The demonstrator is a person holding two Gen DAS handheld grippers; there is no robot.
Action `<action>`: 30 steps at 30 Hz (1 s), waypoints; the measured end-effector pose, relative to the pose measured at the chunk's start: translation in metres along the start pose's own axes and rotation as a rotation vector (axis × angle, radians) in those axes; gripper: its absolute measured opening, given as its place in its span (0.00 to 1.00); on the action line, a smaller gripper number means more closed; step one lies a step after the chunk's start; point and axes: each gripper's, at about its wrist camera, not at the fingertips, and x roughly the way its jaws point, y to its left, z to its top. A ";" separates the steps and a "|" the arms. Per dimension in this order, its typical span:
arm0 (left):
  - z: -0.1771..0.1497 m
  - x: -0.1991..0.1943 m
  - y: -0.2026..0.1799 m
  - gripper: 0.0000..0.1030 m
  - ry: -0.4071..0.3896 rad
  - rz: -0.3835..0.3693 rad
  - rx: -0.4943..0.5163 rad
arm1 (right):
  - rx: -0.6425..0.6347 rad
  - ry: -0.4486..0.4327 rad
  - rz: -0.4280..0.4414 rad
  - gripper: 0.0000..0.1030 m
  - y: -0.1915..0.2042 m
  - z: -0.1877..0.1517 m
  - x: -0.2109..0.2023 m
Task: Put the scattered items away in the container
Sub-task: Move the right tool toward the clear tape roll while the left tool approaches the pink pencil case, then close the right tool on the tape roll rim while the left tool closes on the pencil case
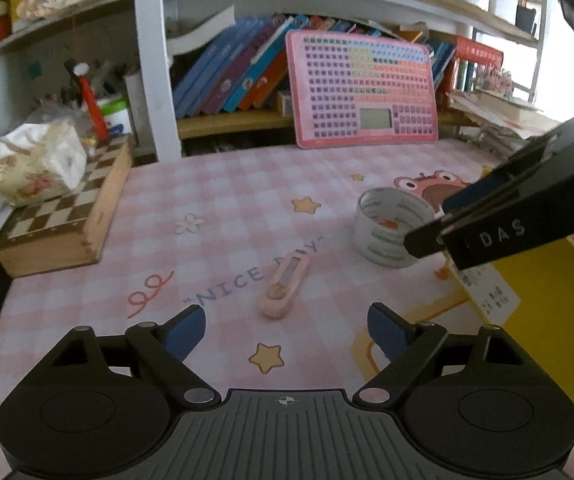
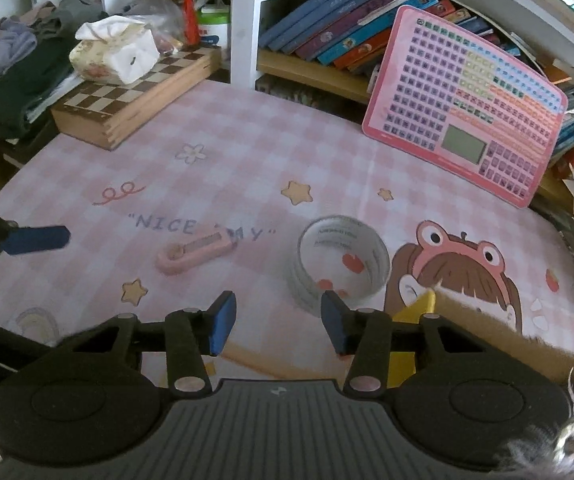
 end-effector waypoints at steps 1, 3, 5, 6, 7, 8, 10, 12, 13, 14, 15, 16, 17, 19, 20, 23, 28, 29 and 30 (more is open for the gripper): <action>0.001 0.006 0.001 0.79 0.008 -0.001 0.002 | 0.000 0.003 0.003 0.44 -0.001 0.002 0.003; 0.005 0.016 0.003 0.75 0.019 -0.002 0.000 | -0.002 0.012 0.008 0.43 -0.004 0.007 0.010; 0.008 0.027 0.005 0.67 0.033 -0.003 -0.007 | -0.004 0.027 0.012 0.43 -0.006 0.011 0.018; 0.009 0.033 0.006 0.66 0.041 -0.004 -0.011 | -0.004 0.036 0.015 0.42 -0.007 0.013 0.023; 0.010 0.038 0.007 0.64 0.048 -0.006 -0.015 | -0.004 0.045 0.017 0.42 -0.008 0.015 0.027; 0.011 0.043 0.007 0.62 0.056 -0.009 -0.016 | -0.003 0.053 0.018 0.41 -0.009 0.017 0.031; 0.013 0.051 0.007 0.60 0.068 -0.012 -0.011 | -0.002 0.068 0.022 0.40 -0.011 0.020 0.039; 0.014 0.059 0.007 0.59 0.080 -0.017 -0.006 | 0.003 0.078 0.033 0.40 -0.014 0.024 0.046; 0.015 0.062 0.007 0.59 0.084 -0.019 -0.006 | 0.013 0.080 0.043 0.40 -0.015 0.026 0.049; 0.016 0.065 0.008 0.59 0.089 -0.020 -0.007 | 0.028 0.088 0.054 0.40 -0.018 0.028 0.053; 0.016 0.068 0.009 0.59 0.092 -0.021 -0.008 | 0.042 0.098 0.061 0.40 -0.020 0.030 0.056; 0.017 0.070 0.010 0.59 0.094 -0.024 -0.010 | 0.056 0.107 0.067 0.40 -0.022 0.032 0.060; 0.018 0.072 0.010 0.59 0.097 -0.028 -0.011 | 0.065 0.115 0.070 0.40 -0.023 0.033 0.064; 0.020 0.078 0.010 0.55 0.106 -0.032 -0.004 | 0.065 0.129 0.071 0.36 -0.024 0.035 0.070; 0.020 0.081 0.010 0.52 0.113 -0.036 -0.001 | 0.060 0.136 0.071 0.35 -0.024 0.036 0.073; 0.019 0.088 0.010 0.51 0.131 -0.039 0.003 | 0.052 0.154 0.076 0.31 -0.025 0.037 0.080; 0.019 0.089 0.010 0.47 0.122 -0.036 0.025 | 0.057 0.180 0.086 0.24 -0.026 0.038 0.090; 0.019 0.089 0.010 0.43 0.120 -0.032 0.029 | 0.057 0.186 0.088 0.23 -0.025 0.037 0.091; 0.019 0.089 0.010 0.41 0.118 -0.026 0.034 | 0.056 0.190 0.086 0.22 -0.025 0.037 0.093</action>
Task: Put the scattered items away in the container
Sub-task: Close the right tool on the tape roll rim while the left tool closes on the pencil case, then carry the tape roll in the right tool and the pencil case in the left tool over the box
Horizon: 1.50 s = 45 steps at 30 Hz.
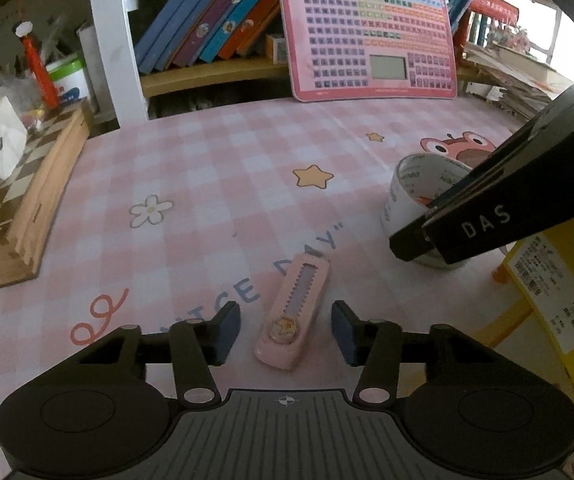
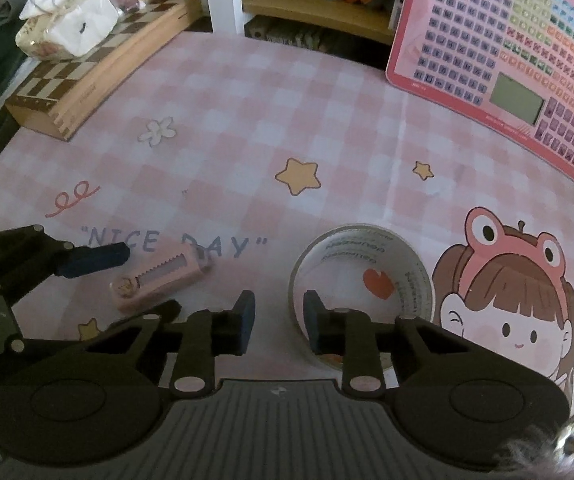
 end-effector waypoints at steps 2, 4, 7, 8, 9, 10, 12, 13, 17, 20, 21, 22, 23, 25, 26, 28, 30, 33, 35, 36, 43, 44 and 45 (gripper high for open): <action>0.000 0.000 0.001 0.34 -0.003 0.001 0.007 | -0.011 0.001 -0.010 0.19 0.002 0.000 0.001; 0.000 -0.001 0.003 0.25 -0.003 -0.001 0.012 | -0.023 -0.001 -0.015 0.07 0.004 0.000 0.001; -0.001 -0.003 0.006 0.22 0.000 -0.011 0.004 | -0.029 -0.005 -0.005 0.05 0.005 -0.001 0.000; -0.001 -0.004 0.007 0.22 0.001 -0.013 -0.009 | -0.029 -0.011 0.001 0.05 0.006 -0.001 -0.002; -0.001 -0.006 0.009 0.22 0.000 -0.013 -0.023 | -0.028 -0.023 0.013 0.05 0.008 -0.001 -0.004; -0.002 -0.010 0.010 0.22 -0.008 -0.018 -0.038 | -0.023 -0.038 0.027 0.05 0.009 -0.002 -0.008; -0.001 -0.020 0.014 0.22 -0.027 -0.035 -0.066 | -0.024 -0.068 0.039 0.05 0.014 -0.003 -0.017; 0.000 -0.026 0.016 0.22 -0.039 -0.044 -0.084 | -0.027 -0.086 0.044 0.05 0.017 -0.003 -0.022; -0.001 -0.050 0.024 0.22 -0.078 -0.057 -0.138 | -0.024 -0.135 0.075 0.05 0.029 -0.008 -0.038; -0.006 -0.066 0.027 0.22 -0.096 -0.057 -0.148 | -0.023 -0.159 0.091 0.05 0.036 -0.013 -0.049; -0.008 -0.072 0.028 0.22 -0.102 -0.058 -0.155 | -0.022 -0.166 0.094 0.05 0.038 -0.015 -0.053; -0.010 -0.077 0.030 0.22 -0.108 -0.062 -0.165 | -0.019 -0.172 0.098 0.05 0.040 -0.018 -0.057; -0.013 -0.083 0.032 0.22 -0.115 -0.065 -0.176 | -0.015 -0.179 0.103 0.05 0.042 -0.022 -0.061; -0.018 -0.096 0.034 0.22 -0.132 -0.066 -0.192 | -0.006 -0.192 0.113 0.05 0.046 -0.029 -0.070; -0.020 -0.102 0.034 0.22 -0.140 -0.065 -0.197 | -0.004 -0.198 0.118 0.05 0.048 -0.033 -0.075; -0.025 -0.114 0.035 0.22 -0.154 -0.065 -0.206 | 0.002 -0.209 0.127 0.05 0.054 -0.042 -0.084; -0.033 -0.127 0.036 0.22 -0.166 -0.067 -0.217 | 0.013 -0.217 0.139 0.05 0.060 -0.050 -0.092; -0.043 -0.144 0.037 0.22 -0.181 -0.067 -0.224 | 0.013 -0.224 0.148 0.05 0.072 -0.062 -0.101; -0.051 -0.155 0.037 0.22 -0.194 -0.064 -0.230 | 0.008 -0.228 0.151 0.05 0.080 -0.070 -0.106; -0.055 -0.161 0.037 0.22 -0.200 -0.061 -0.233 | 0.007 -0.231 0.153 0.05 0.084 -0.075 -0.110; -0.075 -0.198 0.031 0.22 -0.233 -0.062 -0.226 | 0.008 -0.261 0.166 0.05 0.106 -0.103 -0.132; -0.078 -0.204 0.030 0.22 -0.239 -0.063 -0.223 | 0.011 -0.265 0.168 0.05 0.108 -0.107 -0.136; -0.080 -0.209 0.029 0.22 -0.245 -0.065 -0.221 | 0.015 -0.269 0.170 0.05 0.110 -0.112 -0.139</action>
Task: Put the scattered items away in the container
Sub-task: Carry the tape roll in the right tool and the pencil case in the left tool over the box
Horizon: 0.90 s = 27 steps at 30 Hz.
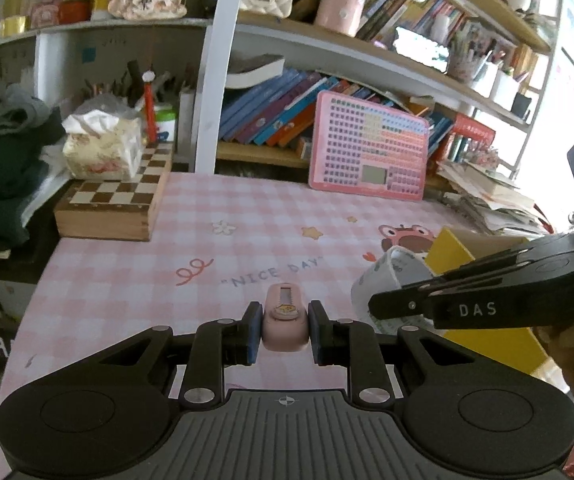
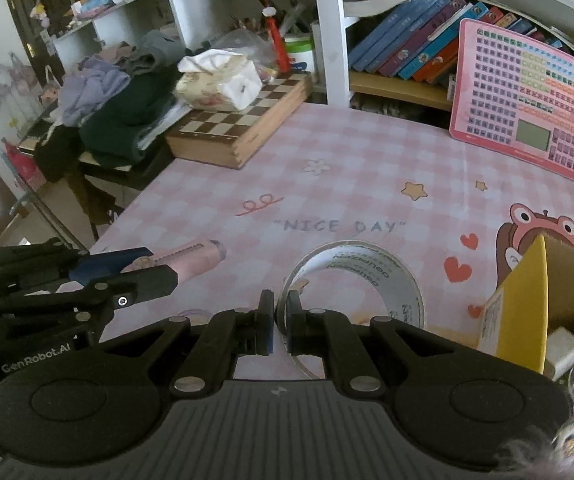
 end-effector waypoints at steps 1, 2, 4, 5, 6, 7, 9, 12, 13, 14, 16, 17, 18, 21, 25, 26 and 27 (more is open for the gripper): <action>-0.001 -0.006 -0.001 0.22 -0.005 -0.003 0.000 | 0.003 -0.004 0.001 0.05 0.003 -0.003 -0.004; -0.003 -0.011 -0.002 0.22 -0.009 -0.006 0.000 | 0.006 -0.007 0.002 0.05 0.005 -0.007 -0.008; -0.006 -0.021 -0.002 0.22 -0.013 -0.021 -0.012 | 0.014 -0.016 0.005 0.05 0.010 -0.015 -0.017; -0.007 -0.026 -0.001 0.22 -0.014 -0.033 -0.022 | 0.018 -0.021 0.006 0.05 0.012 -0.019 -0.022; -0.008 -0.031 -0.001 0.22 -0.015 -0.043 -0.031 | 0.021 -0.027 0.006 0.05 0.014 -0.022 -0.026; -0.009 -0.036 -0.002 0.22 -0.017 -0.050 -0.038 | 0.024 -0.034 0.006 0.05 0.016 -0.025 -0.030; -0.011 -0.045 -0.002 0.22 -0.025 -0.069 -0.053 | 0.031 -0.049 0.005 0.05 0.020 -0.031 -0.040; -0.015 -0.058 -0.005 0.22 -0.036 -0.096 -0.073 | 0.041 -0.070 0.001 0.05 0.025 -0.040 -0.054; -0.016 -0.063 -0.006 0.22 -0.040 -0.103 -0.074 | 0.045 -0.076 0.000 0.05 0.027 -0.042 -0.057; -0.017 -0.066 -0.008 0.22 -0.044 -0.108 -0.072 | 0.050 -0.081 0.000 0.05 0.028 -0.046 -0.061; -0.020 -0.073 -0.011 0.22 -0.048 -0.117 -0.068 | 0.061 -0.088 -0.001 0.05 0.030 -0.053 -0.069; -0.022 -0.075 -0.012 0.22 -0.049 -0.121 -0.068 | 0.064 -0.089 -0.002 0.05 0.031 -0.056 -0.073; -0.023 -0.078 -0.013 0.22 -0.049 -0.126 -0.067 | 0.066 -0.089 -0.004 0.05 0.032 -0.060 -0.076; -0.028 -0.083 -0.018 0.22 -0.047 -0.145 -0.065 | 0.072 -0.094 -0.016 0.05 0.034 -0.072 -0.086; -0.034 -0.090 -0.027 0.22 -0.040 -0.181 -0.053 | 0.108 -0.109 -0.030 0.05 0.034 -0.088 -0.100; -0.035 -0.091 -0.029 0.22 -0.038 -0.190 -0.048 | 0.118 -0.112 -0.034 0.05 0.033 -0.092 -0.103; -0.036 -0.092 -0.032 0.22 -0.036 -0.201 -0.043 | 0.127 -0.115 -0.039 0.05 0.033 -0.097 -0.107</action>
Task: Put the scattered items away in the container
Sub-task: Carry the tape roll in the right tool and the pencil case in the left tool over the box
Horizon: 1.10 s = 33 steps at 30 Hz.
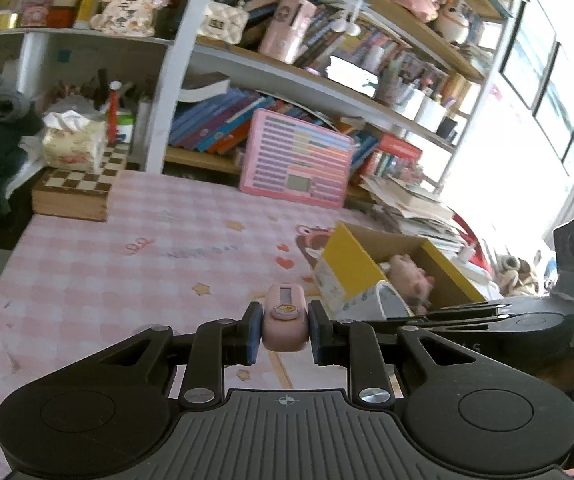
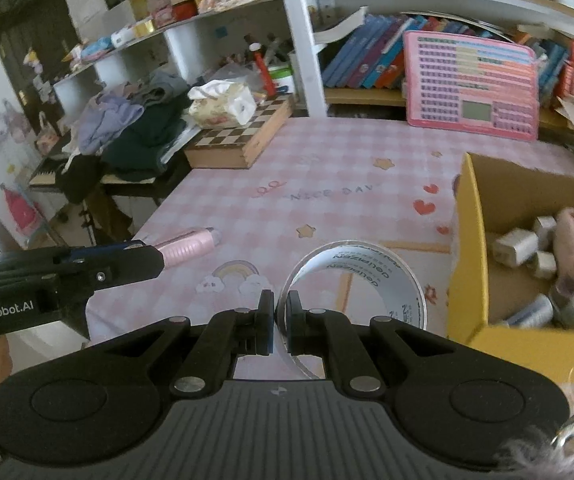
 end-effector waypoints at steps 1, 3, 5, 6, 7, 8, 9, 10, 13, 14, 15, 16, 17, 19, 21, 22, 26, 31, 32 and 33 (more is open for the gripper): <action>-0.001 -0.001 -0.003 0.22 0.002 -0.010 0.004 | 0.007 -0.003 -0.007 0.05 -0.001 -0.004 -0.004; -0.003 -0.002 -0.009 0.22 0.005 -0.028 0.015 | 0.017 -0.006 -0.024 0.05 -0.003 -0.011 -0.010; -0.003 -0.003 -0.015 0.22 0.004 -0.042 0.024 | 0.028 -0.008 -0.043 0.05 -0.007 -0.018 -0.016; -0.004 -0.004 -0.017 0.22 0.003 -0.049 0.026 | 0.034 -0.009 -0.051 0.05 -0.009 -0.021 -0.020; -0.004 -0.005 -0.019 0.22 0.003 -0.056 0.027 | 0.042 -0.011 -0.060 0.05 -0.011 -0.024 -0.023; -0.005 -0.005 -0.022 0.22 0.003 -0.064 0.028 | 0.052 -0.013 -0.069 0.05 -0.013 -0.026 -0.026; -0.005 -0.005 -0.024 0.22 0.004 -0.071 0.028 | 0.063 -0.015 -0.078 0.05 -0.016 -0.029 -0.030; -0.006 -0.004 -0.027 0.22 0.005 -0.079 0.030 | 0.074 -0.016 -0.085 0.05 -0.018 -0.031 -0.033; -0.008 -0.001 -0.035 0.22 0.015 -0.105 0.035 | 0.105 -0.020 -0.111 0.05 -0.027 -0.038 -0.041; -0.009 0.001 -0.037 0.22 0.020 -0.114 0.038 | 0.113 -0.020 -0.119 0.05 -0.029 -0.040 -0.043; -0.009 0.003 -0.040 0.22 0.026 -0.122 0.040 | 0.121 -0.020 -0.126 0.05 -0.031 -0.042 -0.045; -0.010 0.005 -0.043 0.22 0.031 -0.132 0.043 | 0.129 -0.020 -0.134 0.05 -0.034 -0.044 -0.048; -0.010 0.008 -0.045 0.22 0.037 -0.141 0.046 | 0.137 -0.020 -0.141 0.05 -0.037 -0.046 -0.050; -0.009 0.013 -0.051 0.22 0.048 -0.157 0.056 | 0.154 -0.022 -0.153 0.05 -0.042 -0.050 -0.054; -0.009 0.018 -0.057 0.22 0.055 -0.172 0.068 | 0.170 -0.024 -0.166 0.05 -0.048 -0.053 -0.058; -0.008 0.021 -0.060 0.22 0.058 -0.180 0.074 | 0.177 -0.026 -0.172 0.05 -0.051 -0.054 -0.060; -0.005 0.032 -0.073 0.22 0.069 -0.213 0.097 | 0.205 -0.035 -0.196 0.05 -0.064 -0.058 -0.067; 0.000 0.048 -0.092 0.22 0.084 -0.249 0.125 | 0.229 -0.045 -0.217 0.05 -0.081 -0.059 -0.076; 0.001 0.051 -0.096 0.22 0.087 -0.256 0.131 | 0.233 -0.049 -0.221 0.05 -0.085 -0.059 -0.078; 0.002 0.055 -0.099 0.22 0.090 -0.261 0.137 | 0.237 -0.053 -0.225 0.05 -0.089 -0.059 -0.080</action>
